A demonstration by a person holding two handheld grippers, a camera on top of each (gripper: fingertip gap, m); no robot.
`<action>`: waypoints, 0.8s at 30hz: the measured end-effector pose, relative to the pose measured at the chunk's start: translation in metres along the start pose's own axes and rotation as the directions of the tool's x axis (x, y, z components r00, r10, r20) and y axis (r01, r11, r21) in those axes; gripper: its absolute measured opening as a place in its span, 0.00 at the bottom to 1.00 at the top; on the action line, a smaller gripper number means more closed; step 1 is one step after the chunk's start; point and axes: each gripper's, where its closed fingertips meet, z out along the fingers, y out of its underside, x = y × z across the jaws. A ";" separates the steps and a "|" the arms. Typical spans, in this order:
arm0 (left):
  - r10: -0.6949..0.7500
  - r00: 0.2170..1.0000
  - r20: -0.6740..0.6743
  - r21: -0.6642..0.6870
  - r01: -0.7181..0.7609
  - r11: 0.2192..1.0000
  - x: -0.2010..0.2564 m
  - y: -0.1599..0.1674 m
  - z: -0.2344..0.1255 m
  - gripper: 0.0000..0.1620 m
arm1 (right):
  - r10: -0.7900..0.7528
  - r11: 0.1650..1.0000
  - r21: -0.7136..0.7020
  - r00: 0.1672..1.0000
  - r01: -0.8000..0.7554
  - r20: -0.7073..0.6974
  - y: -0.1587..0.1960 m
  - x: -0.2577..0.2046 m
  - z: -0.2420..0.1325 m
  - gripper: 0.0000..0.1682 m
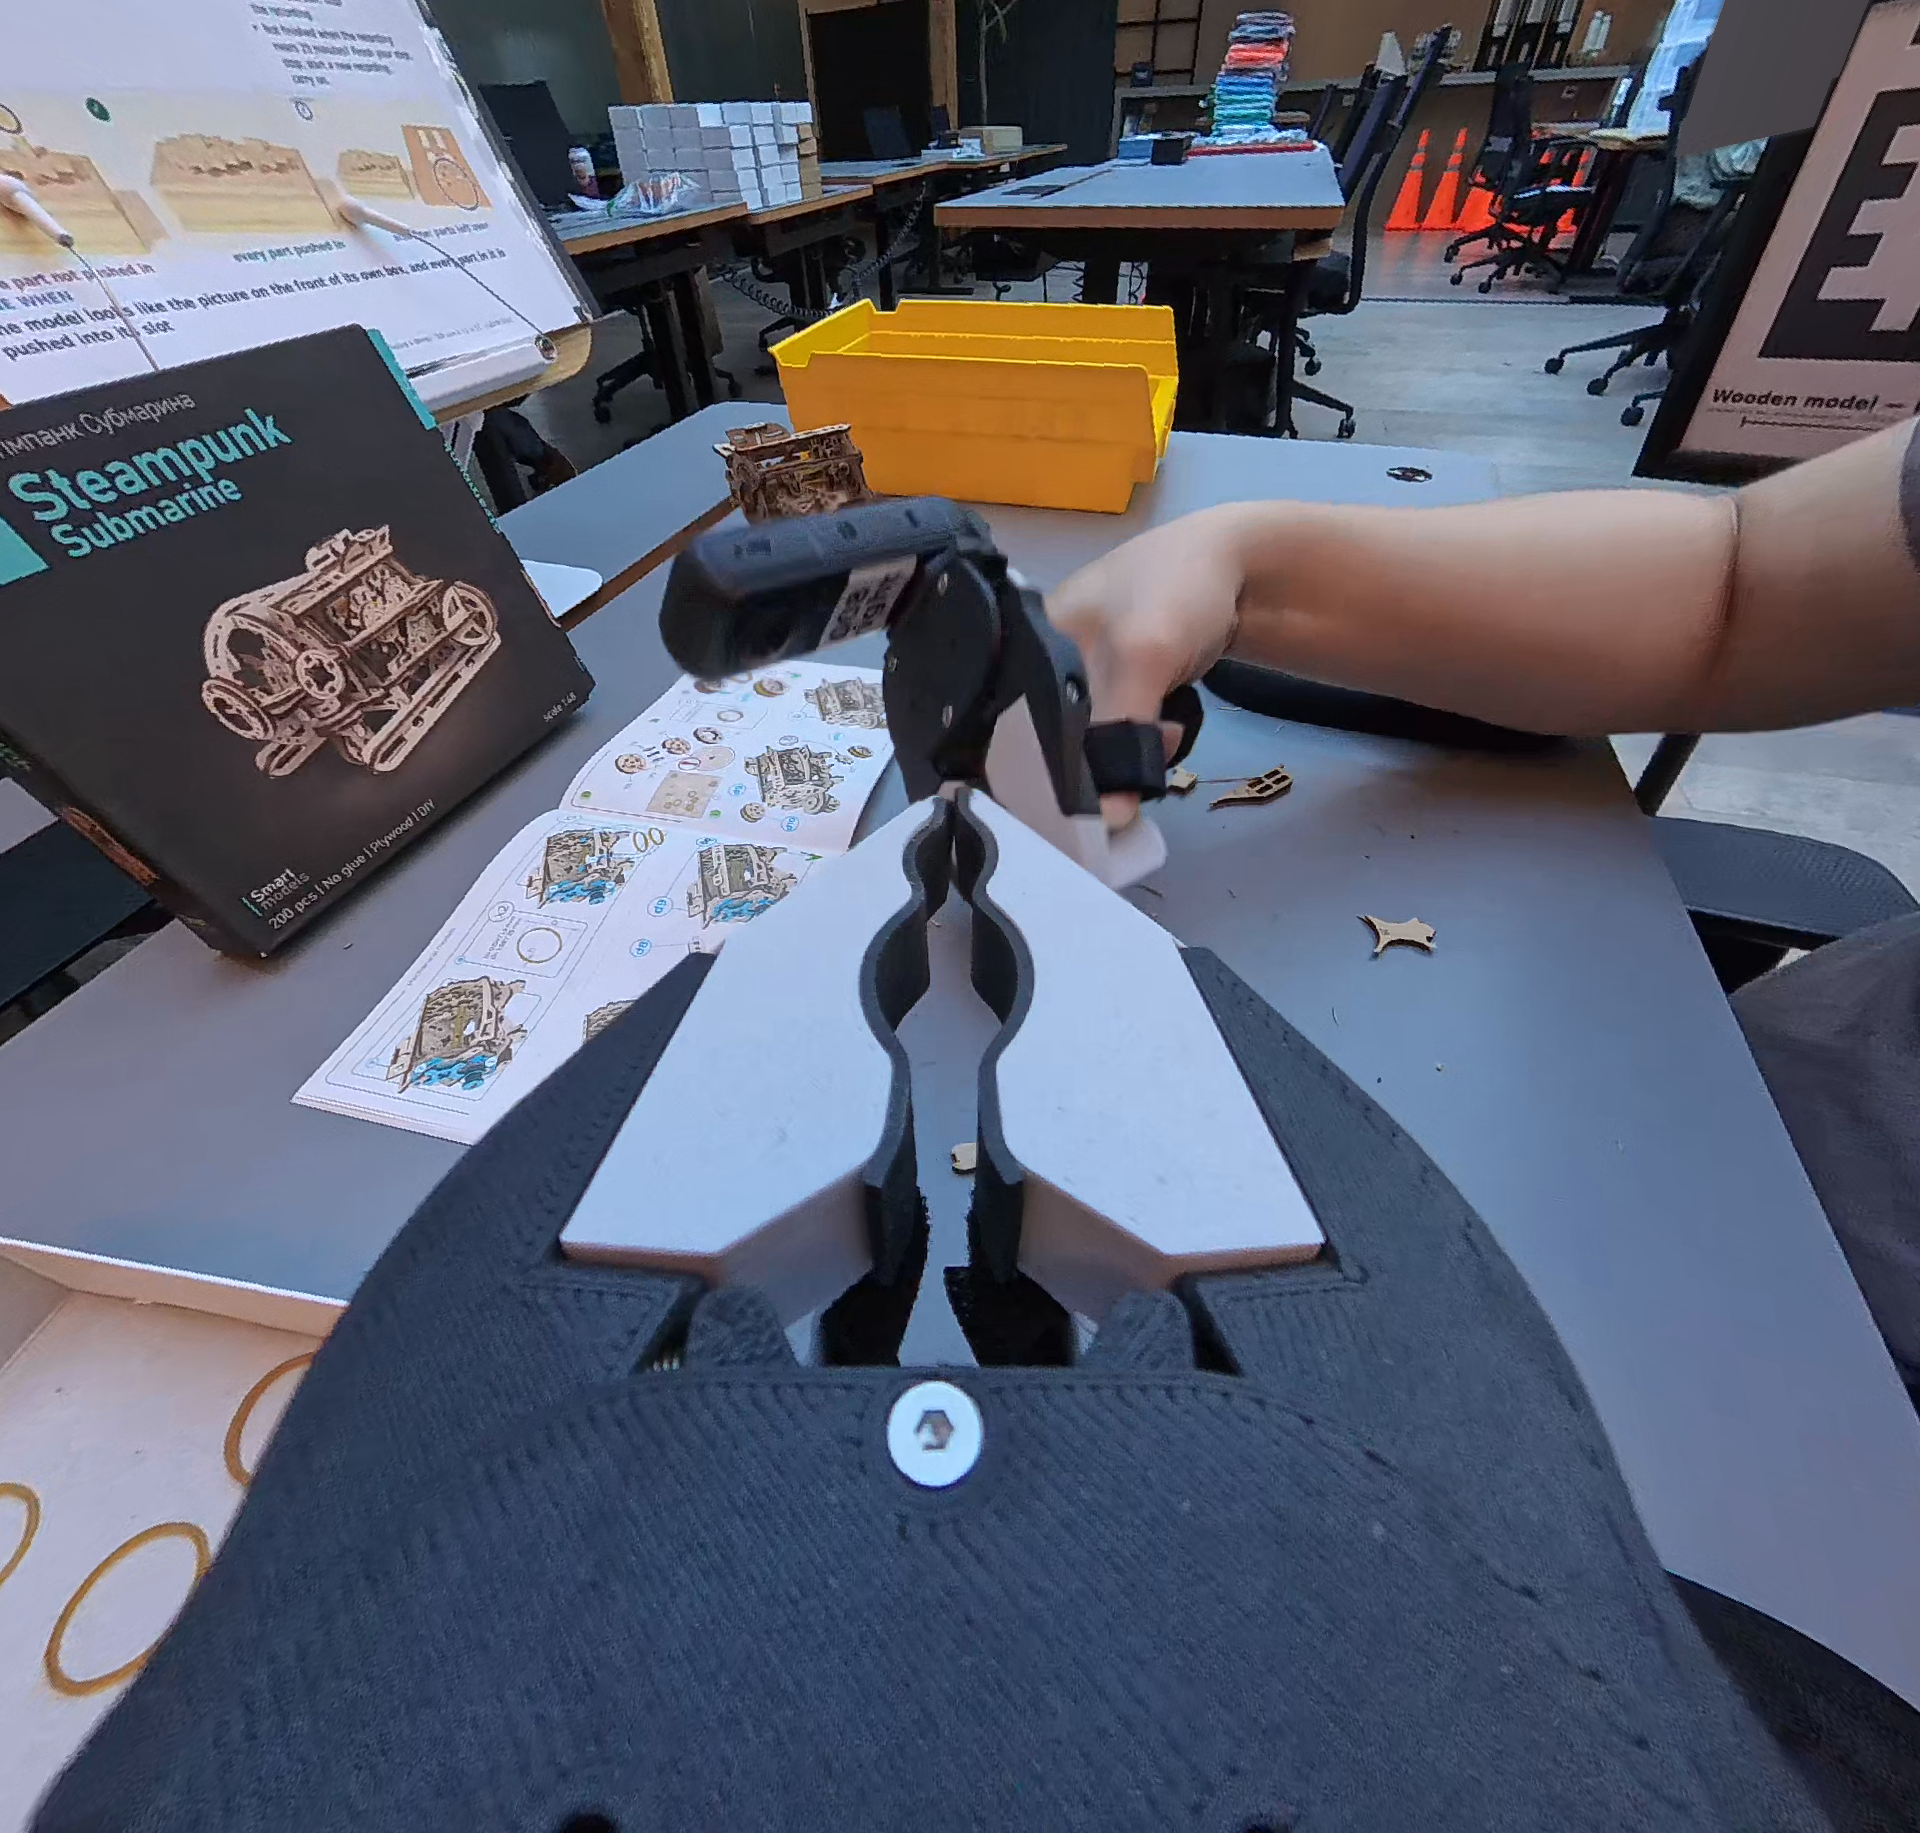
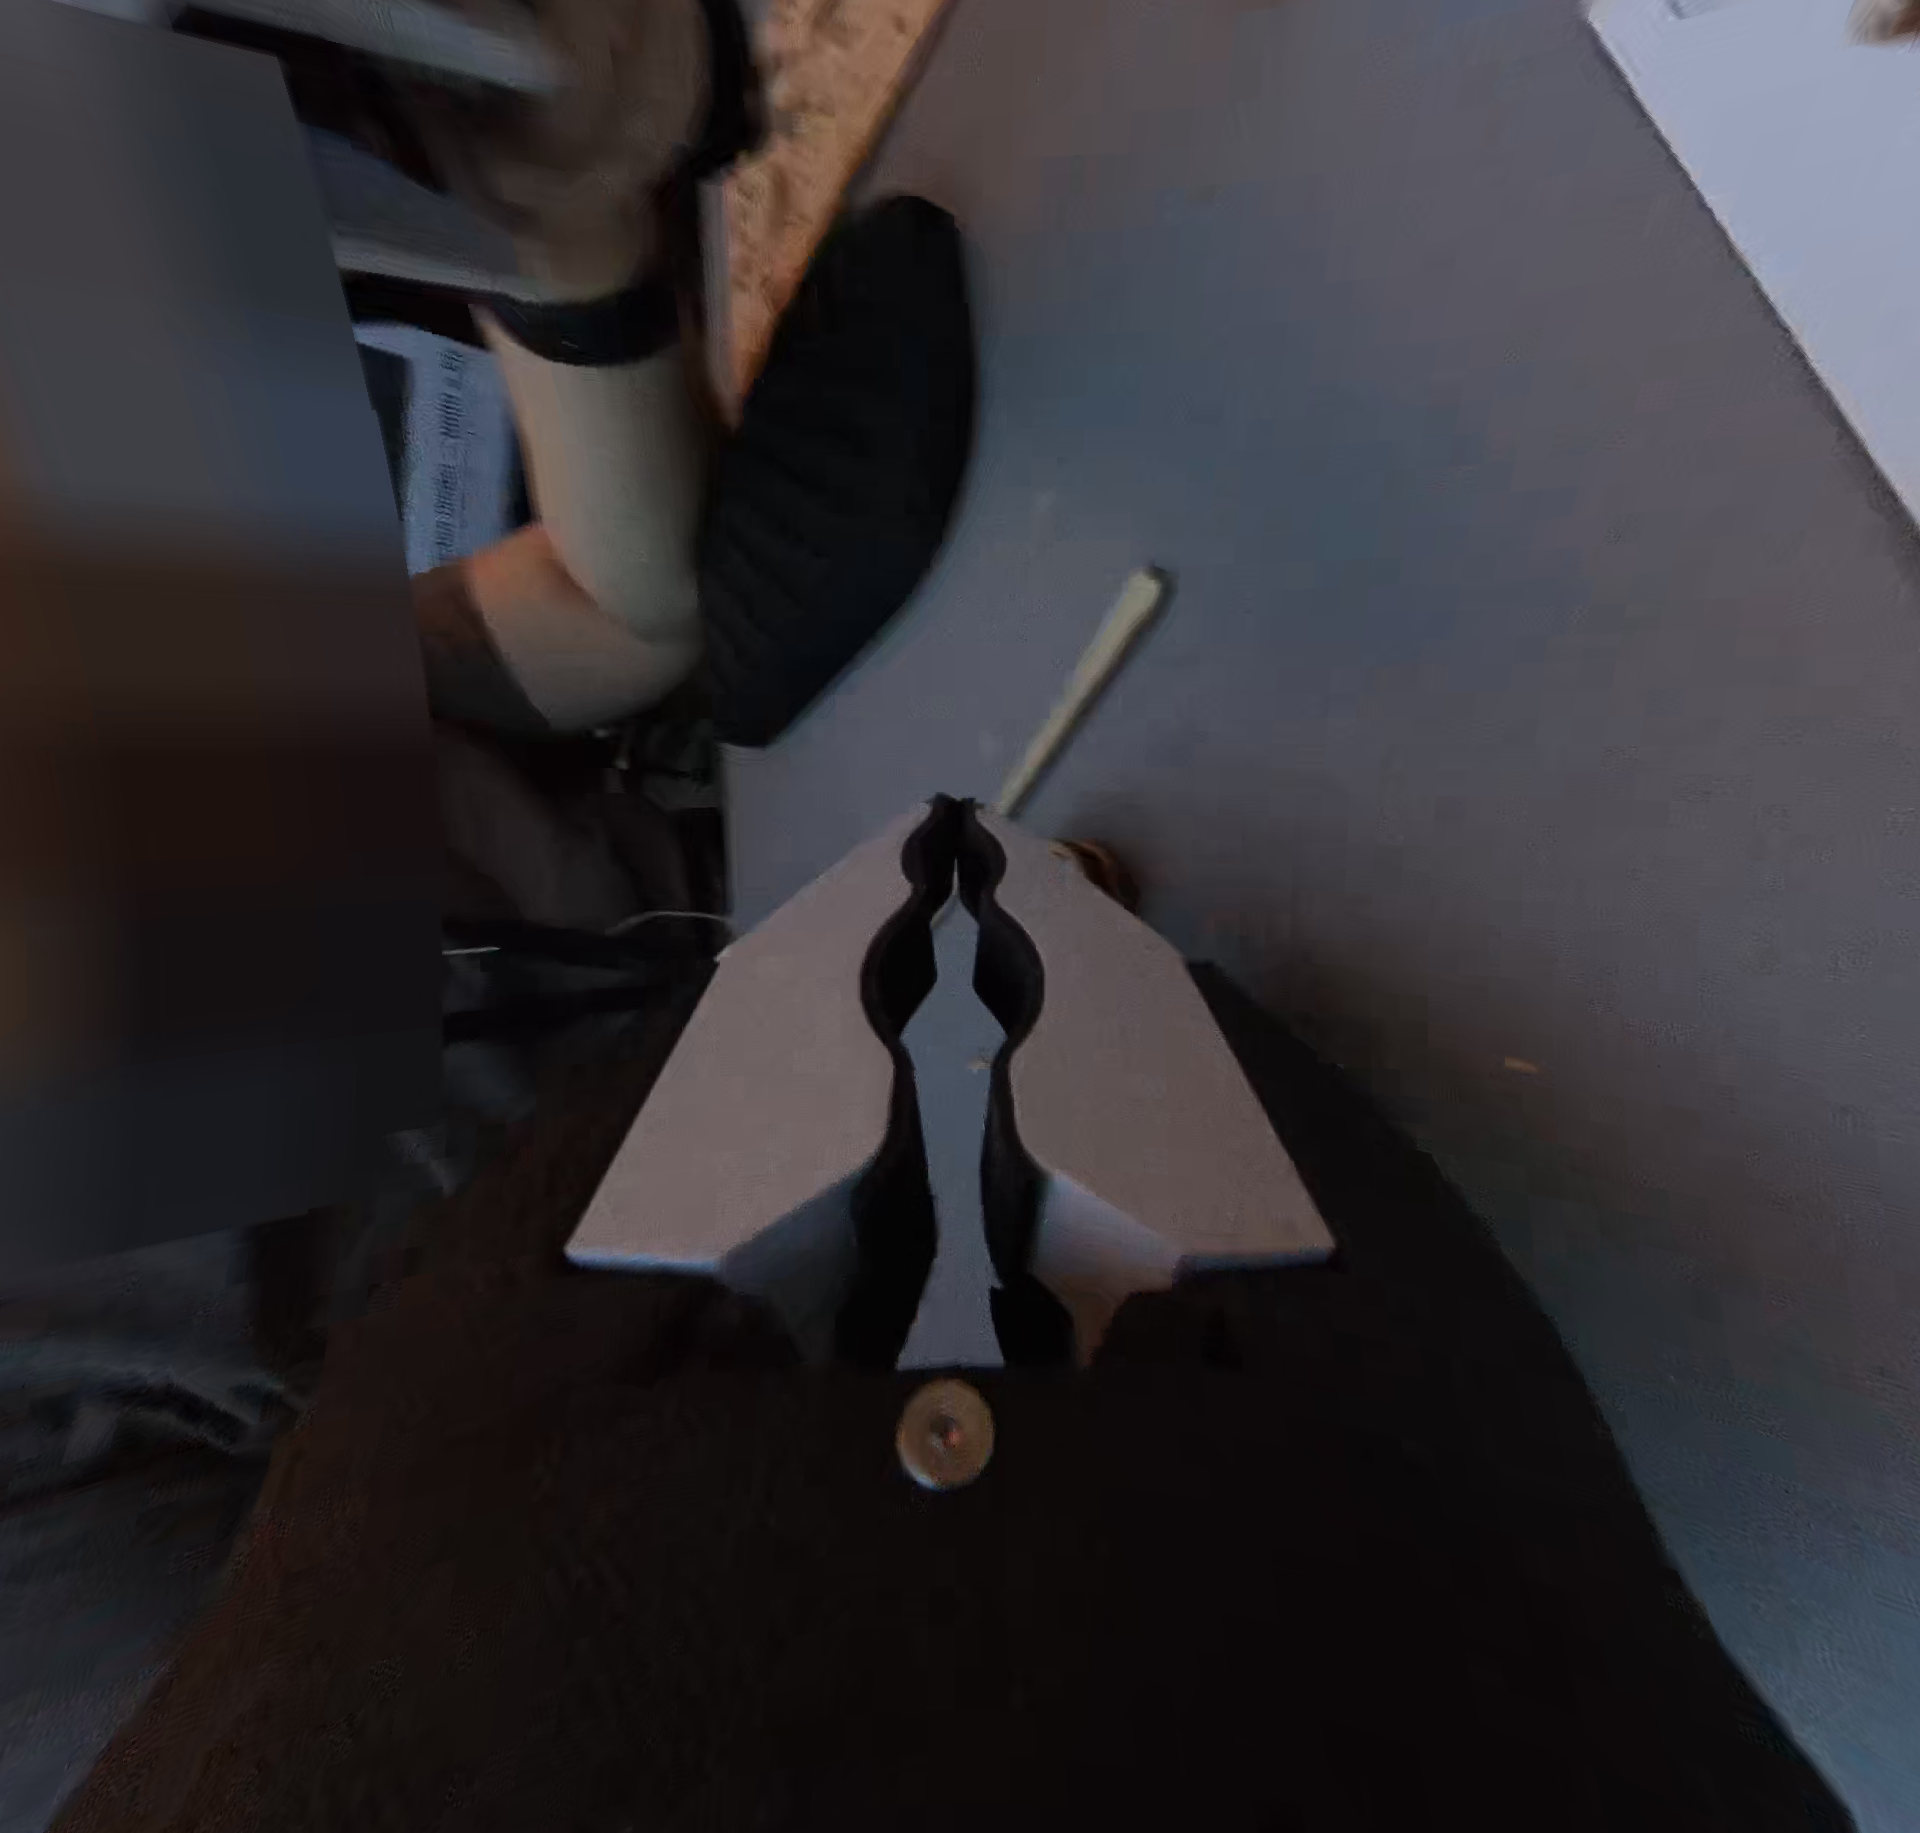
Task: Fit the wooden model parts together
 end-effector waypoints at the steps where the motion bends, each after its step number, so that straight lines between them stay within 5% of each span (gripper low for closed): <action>1: -0.003 1.000 -0.003 -0.001 0.003 1.000 0.000 0.000 0.000 0.00 | 0.098 0.994 -0.058 0.995 -0.097 0.028 0.009 0.009 0.005 0.00; 2: -0.004 1.000 -0.004 -0.002 0.004 1.000 0.000 0.000 0.000 0.00 | 0.177 0.983 -0.050 0.982 -0.174 0.061 0.008 0.009 0.004 0.00; 3: 0.000 1.000 -0.001 -0.003 0.000 1.000 0.000 0.000 0.000 0.00 | 0.100 0.994 -0.052 0.995 -0.101 -0.010 0.009 0.010 0.002 0.00; 5: 0.004 1.000 0.004 -0.001 -0.004 1.000 -0.001 0.000 -0.001 0.00 | -0.039 0.999 0.033 0.988 0.035 0.146 -0.006 -0.039 -0.004 0.00; 7: -0.009 1.000 -0.001 0.006 0.009 1.000 -0.001 0.000 -0.001 0.00 | 0.042 0.998 -0.043 0.995 -0.047 -0.093 0.008 0.018 -0.001 0.01; 8: -0.012 1.000 -0.004 0.005 0.012 1.000 -0.001 0.000 -0.001 0.00 | 0.204 0.979 -0.018 0.975 -0.203 0.084 0.004 0.011 0.002 0.00; 9: -0.008 1.000 -0.005 0.001 0.008 1.000 0.000 0.000 0.000 0.00 | 0.226 0.974 -0.015 0.967 -0.226 0.118 0.004 0.010 0.001 0.00; 10: 0.001 1.000 -0.004 -0.004 -0.001 1.000 0.000 0.001 0.000 0.00 | 0.158 0.987 -0.017 0.986 -0.158 0.055 0.005 0.010 -0.001 0.00; 12: 0.009 1.000 -0.003 -0.008 -0.009 1.000 0.001 0.001 0.000 0.00 | 0.053 0.994 0.080 0.975 -0.072 0.216 -0.012 -0.030 -0.012 0.00; 14: 0.005 1.000 -0.007 -0.007 -0.005 1.000 0.001 0.001 0.001 0.00 | 0.145 0.989 -0.011 0.988 -0.145 0.054 0.005 0.015 -0.006 0.00; 15: 0.003 1.000 -0.008 -0.006 -0.003 1.000 0.001 0.001 0.000 0.00 | 0.253 0.967 0.001 0.960 -0.255 0.119 0.004 0.014 -0.007 0.00; 17: 0.009 1.000 -0.006 -0.002 -0.009 1.000 0.002 0.000 0.000 0.00 | 0.118 0.992 0.032 0.991 -0.119 0.056 0.002 0.005 -0.011 0.00; 18: 0.008 1.000 -0.006 0.000 -0.008 1.000 0.002 -0.001 -0.001 0.00 | 0.043 0.994 0.090 0.977 -0.063 0.209 -0.009 -0.028 -0.016 0.00; 19: 0.004 1.000 -0.008 0.001 -0.004 1.000 0.002 -0.001 -0.001 0.00 | 0.047 0.993 0.092 0.978 -0.067 0.203 -0.009 -0.026 -0.015 0.00; 20: 0.001 1.000 -0.010 0.002 -0.001 1.000 0.002 -0.001 0.000 0.00 | 0.120 0.993 0.000 0.992 -0.120 -0.035 0.009 0.022 -0.008 0.02; 21: 0.001 1.000 -0.014 -0.001 -0.001 1.000 0.003 0.000 0.001 0.00 | 0.240 0.970 0.020 0.967 -0.243 0.090 0.003 0.016 -0.007 0.00; 23: 0.010 1.000 -0.015 -0.009 -0.010 1.000 0.004 0.001 0.002 0.00 | 0.124 0.992 0.006 0.992 -0.125 0.036 0.006 0.007 -0.009 0.00; 24: 0.013 1.000 -0.014 -0.014 -0.013 1.000 0.004 0.002 0.003 0.00 | 0.064 0.996 0.057 0.984 -0.075 0.169 -0.005 -0.024 -0.012 0.00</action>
